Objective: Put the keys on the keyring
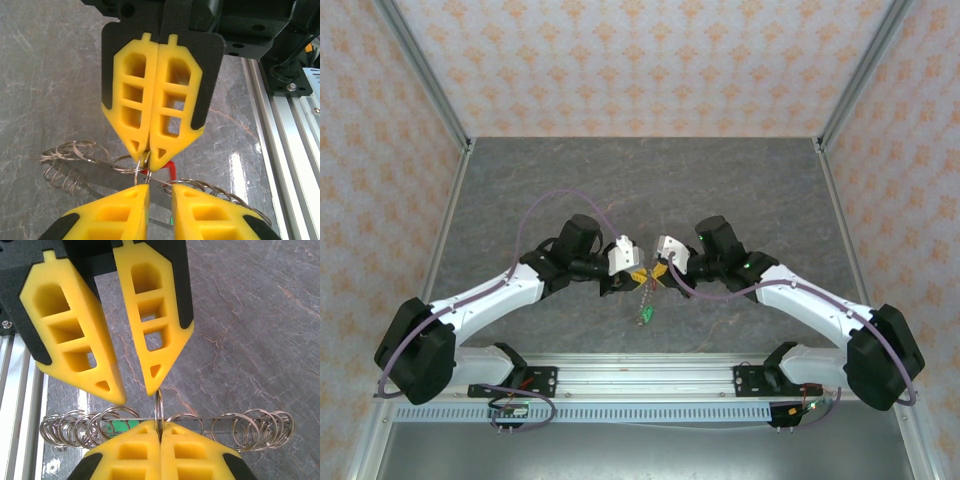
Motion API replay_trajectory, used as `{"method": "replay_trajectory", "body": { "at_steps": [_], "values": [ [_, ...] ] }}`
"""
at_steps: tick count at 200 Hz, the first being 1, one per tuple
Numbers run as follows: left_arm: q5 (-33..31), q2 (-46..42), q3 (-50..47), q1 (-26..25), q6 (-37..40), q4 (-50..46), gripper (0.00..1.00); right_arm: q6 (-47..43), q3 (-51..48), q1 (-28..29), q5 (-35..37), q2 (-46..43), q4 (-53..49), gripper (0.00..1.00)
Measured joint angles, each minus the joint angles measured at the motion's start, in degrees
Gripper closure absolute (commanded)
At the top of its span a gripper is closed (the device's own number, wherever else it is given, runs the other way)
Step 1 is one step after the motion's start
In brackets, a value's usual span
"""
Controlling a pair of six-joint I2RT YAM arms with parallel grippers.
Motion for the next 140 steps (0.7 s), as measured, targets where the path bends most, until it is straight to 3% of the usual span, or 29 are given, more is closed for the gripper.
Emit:
{"method": "replay_trajectory", "body": {
  "at_steps": [140],
  "values": [
    [-2.75, -2.4, -0.44, 0.0, -0.39, 0.2, 0.8, 0.85, 0.0, 1.31, 2.8, 0.0, 1.36, 1.0]
  ]
}}
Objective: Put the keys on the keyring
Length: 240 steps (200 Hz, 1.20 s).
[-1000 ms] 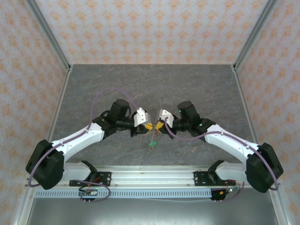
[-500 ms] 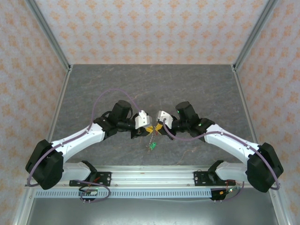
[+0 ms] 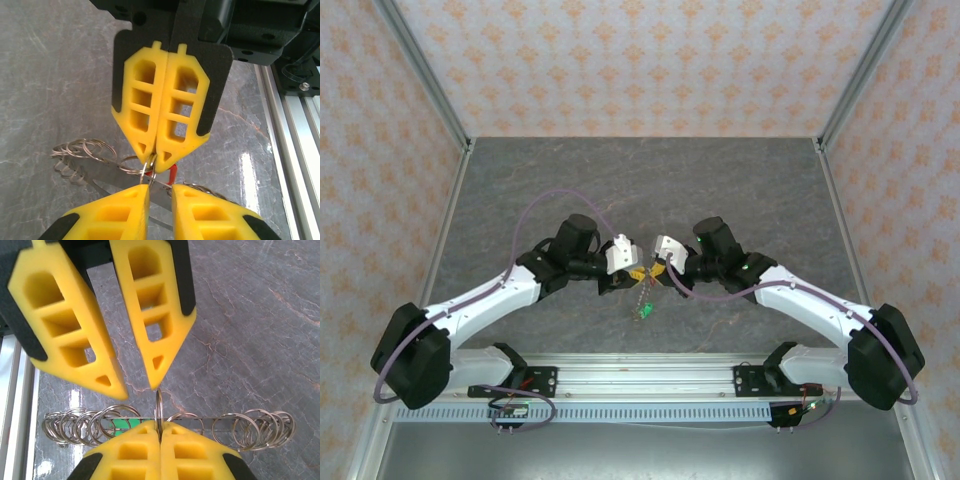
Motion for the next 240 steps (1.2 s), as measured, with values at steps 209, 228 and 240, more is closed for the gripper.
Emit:
{"method": "replay_trajectory", "body": {
  "at_steps": [209, 228, 240],
  "values": [
    [1.14, 3.21, 2.93, 0.0, 0.39, 0.61, 0.81, 1.31, -2.56, 0.09, -0.31, -2.38, 4.76, 1.0],
    [1.29, 3.28, 3.41, 0.0, 1.03, -0.07, 0.85, 1.53, -2.56, 0.09, -0.31, -2.38, 4.98, 1.0],
    [1.31, 3.48, 3.82, 0.0, 1.27, -0.72, 0.86, 1.6, -2.56, 0.09, -0.28, -2.38, 5.25, 1.0]
  ]
}}
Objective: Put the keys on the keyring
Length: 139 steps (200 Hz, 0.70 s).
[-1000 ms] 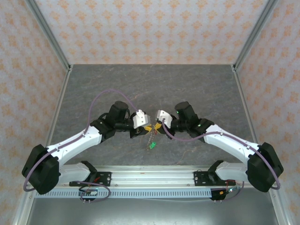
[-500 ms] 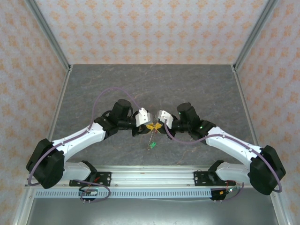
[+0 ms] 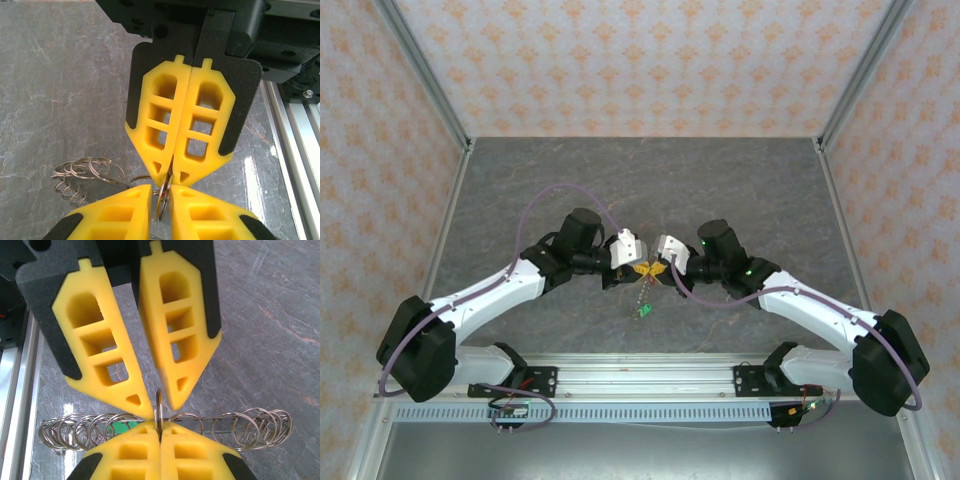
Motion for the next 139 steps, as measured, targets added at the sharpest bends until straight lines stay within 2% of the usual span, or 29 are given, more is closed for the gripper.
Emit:
{"method": "replay_trajectory", "body": {
  "at_steps": [53, 139],
  "values": [
    [0.0, 1.18, 0.87, 0.0, 1.55, -2.4, 0.84, 1.9, -1.57, 0.0, 0.0, -1.31, 2.08, 1.0],
    [0.42, 2.1, 2.56, 0.02, 1.9, -4.79, 0.85, 2.56, -1.84, 0.0, 0.04, -1.4, 2.47, 1.0]
  ]
}}
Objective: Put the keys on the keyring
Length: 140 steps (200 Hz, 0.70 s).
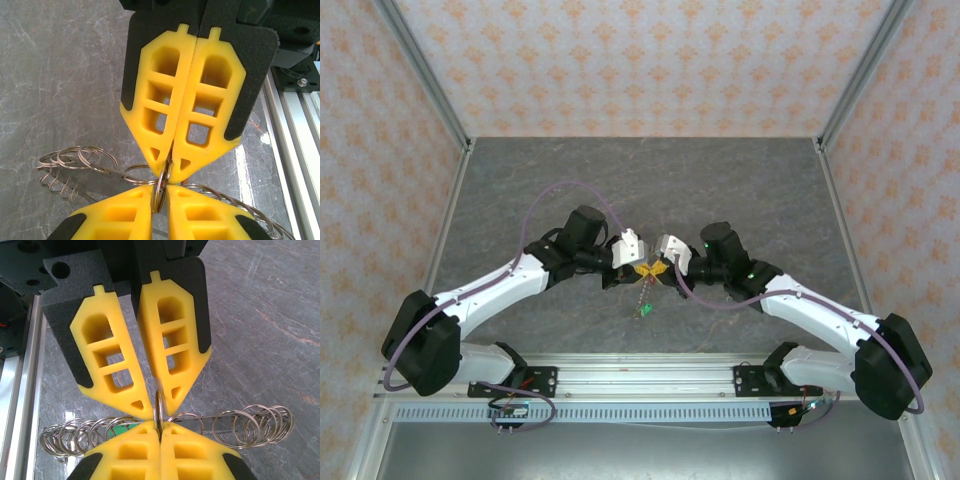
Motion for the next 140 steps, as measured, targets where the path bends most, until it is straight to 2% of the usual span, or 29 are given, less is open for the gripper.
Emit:
{"method": "replay_trajectory", "body": {
  "at_steps": [31, 59, 108, 140],
  "values": [
    [0.0, 0.0, 0.07, 0.02, 0.0, -0.37, 0.86, 0.0, 0.0, 0.0, 0.15, 0.02, 0.02, 1.0],
    [0.11, 0.0, 0.09, 0.02, 0.46, -0.66, 1.0, -0.02, 0.0, 0.0, 0.33, 0.02, 0.02, 1.0],
    [1.05, 0.0, -0.2, 0.17, -0.68, 0.2, 1.0, 0.13, -0.13, -0.02, 0.52, 0.02, 0.17, 0.9],
    [3.28, 0.0, -2.64, 0.83, -3.82, 4.42, 1.0, 3.34, -3.58, -0.85, -1.14, 0.0, 6.4, 0.86]
  ]
}}
